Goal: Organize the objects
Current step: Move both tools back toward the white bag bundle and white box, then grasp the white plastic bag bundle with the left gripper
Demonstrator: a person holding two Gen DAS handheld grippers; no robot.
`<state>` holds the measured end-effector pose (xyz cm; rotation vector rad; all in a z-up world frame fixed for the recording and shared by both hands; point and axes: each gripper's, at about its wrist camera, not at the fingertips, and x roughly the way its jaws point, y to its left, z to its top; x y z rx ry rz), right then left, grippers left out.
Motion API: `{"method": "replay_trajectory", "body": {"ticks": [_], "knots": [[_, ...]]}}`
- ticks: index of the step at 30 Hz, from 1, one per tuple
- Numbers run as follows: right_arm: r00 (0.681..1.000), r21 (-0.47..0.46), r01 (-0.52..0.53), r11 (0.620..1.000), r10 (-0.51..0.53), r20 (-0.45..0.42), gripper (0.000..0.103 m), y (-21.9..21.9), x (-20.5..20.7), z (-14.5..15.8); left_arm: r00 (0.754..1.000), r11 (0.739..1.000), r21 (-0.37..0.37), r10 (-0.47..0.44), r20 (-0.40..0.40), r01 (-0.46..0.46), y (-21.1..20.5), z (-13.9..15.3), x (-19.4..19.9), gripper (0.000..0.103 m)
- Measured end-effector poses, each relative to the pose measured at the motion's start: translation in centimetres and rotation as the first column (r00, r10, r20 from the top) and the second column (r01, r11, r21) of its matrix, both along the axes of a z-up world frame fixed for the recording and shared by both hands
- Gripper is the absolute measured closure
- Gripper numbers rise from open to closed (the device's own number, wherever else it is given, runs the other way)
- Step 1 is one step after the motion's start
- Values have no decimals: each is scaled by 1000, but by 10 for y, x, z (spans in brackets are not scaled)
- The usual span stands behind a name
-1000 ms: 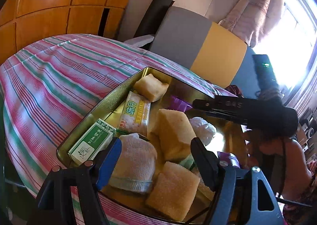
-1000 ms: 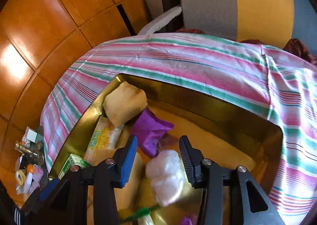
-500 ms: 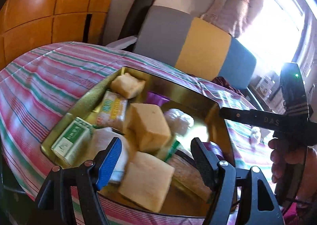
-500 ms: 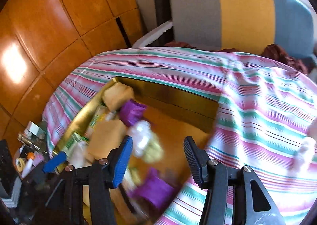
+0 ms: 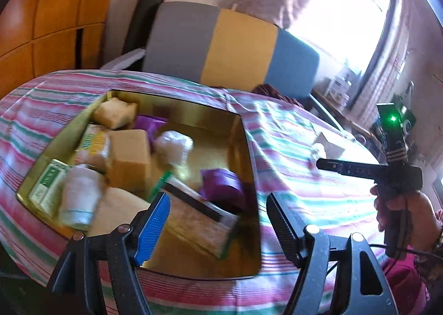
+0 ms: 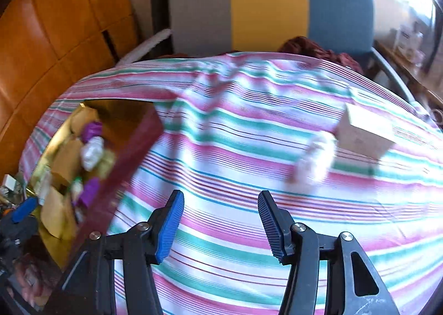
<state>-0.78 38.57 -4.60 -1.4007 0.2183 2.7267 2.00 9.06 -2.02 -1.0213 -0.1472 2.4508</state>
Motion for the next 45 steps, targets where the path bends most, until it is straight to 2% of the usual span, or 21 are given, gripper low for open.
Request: {"method": "replay_trajectory", "body": {"ticks": [10,15,21,25,27,31,40,43,45], "knots": [[996,32,89,996,-89,15,42,73,30,-12,992,990,-66,-126,-16,125,62,10,19,30],[992,75,122,990,-125,35,40,106,35,-21,981,980,-55,-191,18,192,95,12,21,30],[981,113,189,975,-191,10,39,137,47,-35,968,965,-68,-250,38,252,137,15,18,30],[964,70,259,963,-262,40,39,155,48,-39,958,956,-73,-282,59,286,171,13,6,30],[958,28,281,959,-282,41,39,163,49,-37,950,950,-52,-303,76,308,190,9,-2,31],[947,26,319,947,-320,37,39,173,52,-31,949,943,-108,-309,66,314,237,2,-23,31],[916,-90,400,912,-395,74,38,196,56,-37,955,922,-250,-284,89,297,326,-38,-82,31],[911,-113,412,904,-405,75,38,201,56,-38,955,916,-270,-279,100,296,338,-53,-92,43],[909,-134,416,899,-410,76,38,202,57,-38,959,918,-277,-265,103,284,340,-61,-95,58]]}}
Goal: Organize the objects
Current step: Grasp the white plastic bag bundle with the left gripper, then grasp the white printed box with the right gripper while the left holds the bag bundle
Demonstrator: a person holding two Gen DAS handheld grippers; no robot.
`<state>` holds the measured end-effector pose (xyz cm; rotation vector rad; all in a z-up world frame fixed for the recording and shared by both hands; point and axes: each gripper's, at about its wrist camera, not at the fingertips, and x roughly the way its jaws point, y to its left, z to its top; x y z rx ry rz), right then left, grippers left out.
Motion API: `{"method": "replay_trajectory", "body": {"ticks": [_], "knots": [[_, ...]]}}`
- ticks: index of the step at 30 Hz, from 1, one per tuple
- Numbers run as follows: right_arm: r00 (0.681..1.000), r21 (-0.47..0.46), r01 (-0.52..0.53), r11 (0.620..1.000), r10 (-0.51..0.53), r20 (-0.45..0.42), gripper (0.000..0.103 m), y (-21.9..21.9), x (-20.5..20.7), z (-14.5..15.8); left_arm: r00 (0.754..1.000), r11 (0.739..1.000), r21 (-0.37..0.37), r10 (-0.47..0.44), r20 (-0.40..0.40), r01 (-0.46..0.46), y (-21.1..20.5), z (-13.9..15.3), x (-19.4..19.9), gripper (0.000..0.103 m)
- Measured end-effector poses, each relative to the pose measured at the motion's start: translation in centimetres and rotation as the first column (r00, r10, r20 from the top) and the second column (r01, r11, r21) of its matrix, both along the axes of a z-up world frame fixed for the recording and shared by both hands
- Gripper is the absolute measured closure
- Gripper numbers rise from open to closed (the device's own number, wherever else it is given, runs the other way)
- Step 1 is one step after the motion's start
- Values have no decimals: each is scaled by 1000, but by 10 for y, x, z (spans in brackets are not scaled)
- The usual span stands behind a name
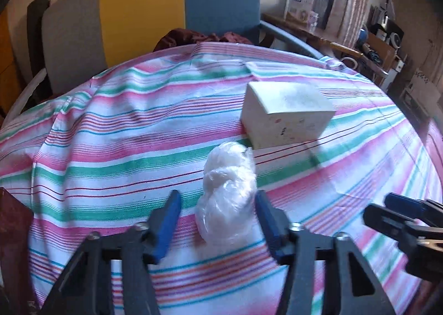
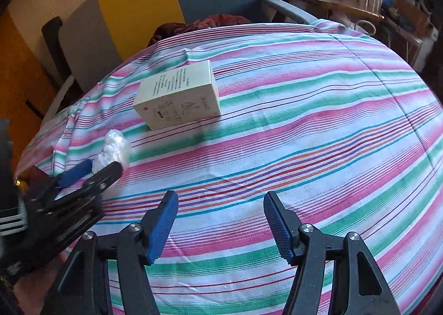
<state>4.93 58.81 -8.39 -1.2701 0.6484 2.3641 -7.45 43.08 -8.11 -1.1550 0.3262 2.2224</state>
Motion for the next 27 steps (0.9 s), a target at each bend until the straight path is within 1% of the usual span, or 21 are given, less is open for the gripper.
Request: {"method": "replay_trajectory", "body": {"ticks": [2,3,5,8,10,12,13,14,18,20,22,23,25,27], "knots": [[1000,-24,2,1000,-2,-8,38,2,0,0,1000,1000,8,-7,0,7,-2,-5,1,65],[1000,-30,4,1000,-4,-11,38,3,0,0,1000,1000,8,-15,-9,15,-4,-8,3,67],[1000,-40,4,999,-5,-16,38,3,0,0,998,999,-10,-33,-55,33,-10,-8,9,68],[1000,-48,4,999,-5,-26,38,2,1,0,996,1000,12,-24,-85,25,-30,-2,12,69],[1000,-44,-1,999,0,-29,38,0,1,-1,995,1000,2,-8,-99,8,-41,-3,11,69],[999,-36,-2,999,1,-35,37,-1,1,-1,997,1000,0,11,-79,-11,-54,-9,9,69],[999,-35,-3,999,2,-38,36,-1,0,-1,997,1000,23,15,-78,-13,-60,-8,10,69],[999,-35,-4,999,2,-42,34,-2,-1,-2,997,999,30,18,-78,-16,-63,-8,10,69],[997,-9,-27,1000,26,-76,34,-13,-1,2,996,999,40,21,-86,-18,-66,-10,10,69],[996,16,-22,1000,23,-83,31,-17,-1,6,996,999,48,19,-83,-15,-65,-11,10,70],[997,-10,-35,999,34,-66,27,-16,-8,11,997,998,61,18,-81,-13,-66,-12,9,69],[997,-17,-47,999,46,-60,27,-15,-13,13,997,998,67,18,-79,-13,-66,-12,9,70],[997,38,-70,997,72,-39,27,-11,-29,23,997,996,84,19,-72,-13,-70,-12,8,70],[994,121,-92,988,98,-43,27,-1,-50,34,998,994,106,20,-60,-13,-72,-12,6,70]]}}
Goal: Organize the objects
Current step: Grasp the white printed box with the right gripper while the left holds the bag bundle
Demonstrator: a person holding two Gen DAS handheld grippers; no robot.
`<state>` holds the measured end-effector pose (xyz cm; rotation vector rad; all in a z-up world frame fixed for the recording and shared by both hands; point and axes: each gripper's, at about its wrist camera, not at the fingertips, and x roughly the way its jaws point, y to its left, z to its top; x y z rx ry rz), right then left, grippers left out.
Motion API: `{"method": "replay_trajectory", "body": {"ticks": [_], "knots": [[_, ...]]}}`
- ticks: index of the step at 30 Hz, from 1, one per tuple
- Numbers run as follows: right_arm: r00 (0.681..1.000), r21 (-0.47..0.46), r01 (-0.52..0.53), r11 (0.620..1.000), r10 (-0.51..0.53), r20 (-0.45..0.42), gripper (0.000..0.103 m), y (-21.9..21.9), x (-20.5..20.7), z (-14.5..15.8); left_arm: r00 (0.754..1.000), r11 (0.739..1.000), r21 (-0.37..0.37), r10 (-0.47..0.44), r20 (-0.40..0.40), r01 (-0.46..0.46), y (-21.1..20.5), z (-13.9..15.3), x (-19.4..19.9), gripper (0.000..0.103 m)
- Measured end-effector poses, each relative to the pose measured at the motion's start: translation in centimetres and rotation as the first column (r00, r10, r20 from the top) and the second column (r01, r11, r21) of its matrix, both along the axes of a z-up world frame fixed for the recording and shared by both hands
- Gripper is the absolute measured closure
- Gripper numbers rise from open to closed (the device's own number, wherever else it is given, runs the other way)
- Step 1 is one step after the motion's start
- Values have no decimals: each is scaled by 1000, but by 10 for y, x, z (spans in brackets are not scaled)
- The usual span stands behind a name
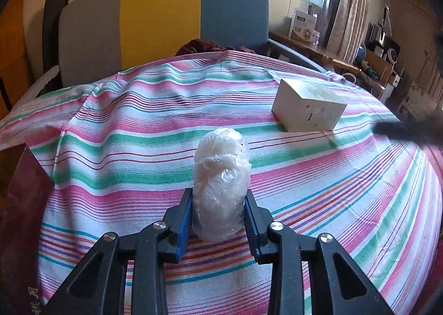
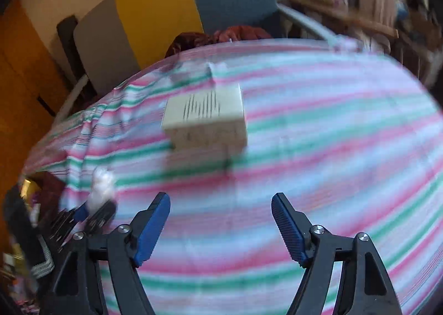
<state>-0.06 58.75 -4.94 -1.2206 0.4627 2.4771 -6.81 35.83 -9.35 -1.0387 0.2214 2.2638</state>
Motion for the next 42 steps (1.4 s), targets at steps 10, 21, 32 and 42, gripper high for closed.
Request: {"method": "replay_trajectory", "body": {"ticks": [10,21,32,42], "knots": [[997,-70,-55,996,58,46,23,66,-94,-5,1000,1000,24,-3,-7,3,0,-3,0,70],[974,-314,-222,923,226,-25,22,50,-67,-33,1000,999,37,-2,-12,3,-3,-3,0,70],[947,77,-320,944,321,2,11,-12,-58,2,1000,999,50,-2,-7,2,-4,-2,1,70],[875,50,-473,880,462,147,14,-20,-99,-15,1000,998,70,-6,2,6,-7,-2,-1,70]]}}
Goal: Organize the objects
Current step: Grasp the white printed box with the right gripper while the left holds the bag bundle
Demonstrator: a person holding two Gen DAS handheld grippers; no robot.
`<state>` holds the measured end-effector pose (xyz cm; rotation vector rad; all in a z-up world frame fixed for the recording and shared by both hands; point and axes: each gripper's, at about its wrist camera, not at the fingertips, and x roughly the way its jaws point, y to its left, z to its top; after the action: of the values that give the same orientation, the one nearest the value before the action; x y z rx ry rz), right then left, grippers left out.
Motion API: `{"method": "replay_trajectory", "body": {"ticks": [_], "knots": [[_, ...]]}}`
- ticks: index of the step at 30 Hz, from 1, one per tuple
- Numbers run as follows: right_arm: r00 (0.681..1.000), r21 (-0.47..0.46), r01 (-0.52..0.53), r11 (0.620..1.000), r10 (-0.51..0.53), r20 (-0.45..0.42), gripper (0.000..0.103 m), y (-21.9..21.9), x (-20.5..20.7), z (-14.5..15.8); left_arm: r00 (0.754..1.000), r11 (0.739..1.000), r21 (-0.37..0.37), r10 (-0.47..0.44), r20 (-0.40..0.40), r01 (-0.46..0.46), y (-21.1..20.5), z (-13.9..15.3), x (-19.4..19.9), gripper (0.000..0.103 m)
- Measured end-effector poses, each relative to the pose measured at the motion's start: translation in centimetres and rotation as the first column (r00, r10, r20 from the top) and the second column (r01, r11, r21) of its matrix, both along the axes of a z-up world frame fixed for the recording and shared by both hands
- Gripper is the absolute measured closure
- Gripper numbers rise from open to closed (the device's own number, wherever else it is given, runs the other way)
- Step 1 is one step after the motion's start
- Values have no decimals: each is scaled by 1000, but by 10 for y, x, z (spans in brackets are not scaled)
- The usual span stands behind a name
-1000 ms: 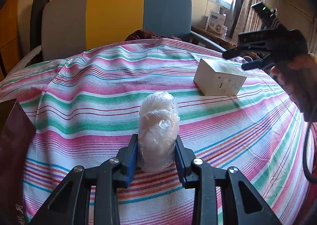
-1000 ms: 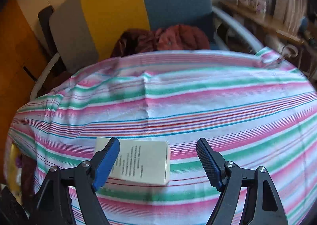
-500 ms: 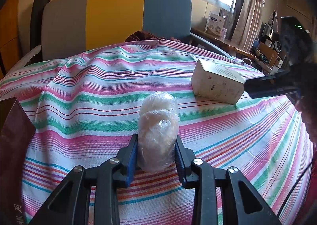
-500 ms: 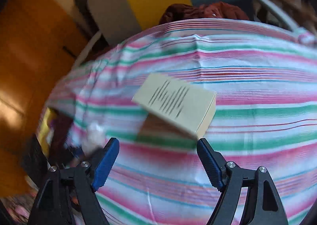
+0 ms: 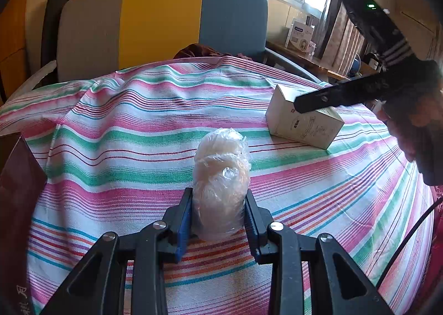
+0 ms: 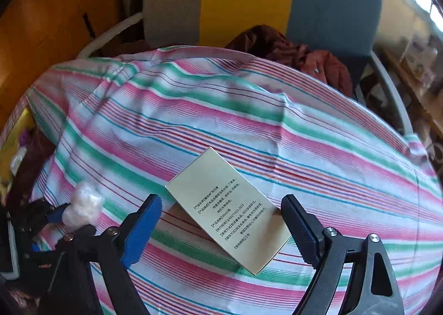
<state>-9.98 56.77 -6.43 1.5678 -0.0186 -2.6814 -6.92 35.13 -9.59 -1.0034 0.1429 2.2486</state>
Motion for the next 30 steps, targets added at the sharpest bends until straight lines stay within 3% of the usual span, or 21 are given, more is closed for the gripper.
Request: {"method": "replay_trajectory", "body": {"ticks": [3,5,7,9,13,19,22,26,30], "knots": [[996,60,-82,995,80,41,18,-19,9,0,1000,1000,1,0,0,0,0,1,1,70],[995,189,-101,977,95,38,27,-26,8,-1,1000,1000,1,0,1,0,-1,1,1,70],[997,269,-73,960,77,-3,26,-22,3,3,1000,1000,2,0,1,0,-1,1,0,70],[997,230,-69,971,73,-9,20,-13,-6,6,1000,1000,9,-3,5,3,-2,1,0,70],[992,173,-87,981,70,106,18,0,-18,-12,1000,1000,18,-3,9,3,-2,0,0,70],[993,25,-41,999,38,109,43,-6,8,-27,1000,1000,26,-5,10,4,-2,0,0,70],[990,-16,93,996,-91,108,52,-7,13,-39,1000,1000,29,-4,13,4,-2,0,0,70],[973,-92,231,969,-229,34,53,-17,33,-42,1000,999,35,-5,19,4,-3,0,-2,69],[936,-171,350,921,-351,22,53,-28,65,-39,1000,999,35,-5,21,4,-3,0,-2,69]]}}
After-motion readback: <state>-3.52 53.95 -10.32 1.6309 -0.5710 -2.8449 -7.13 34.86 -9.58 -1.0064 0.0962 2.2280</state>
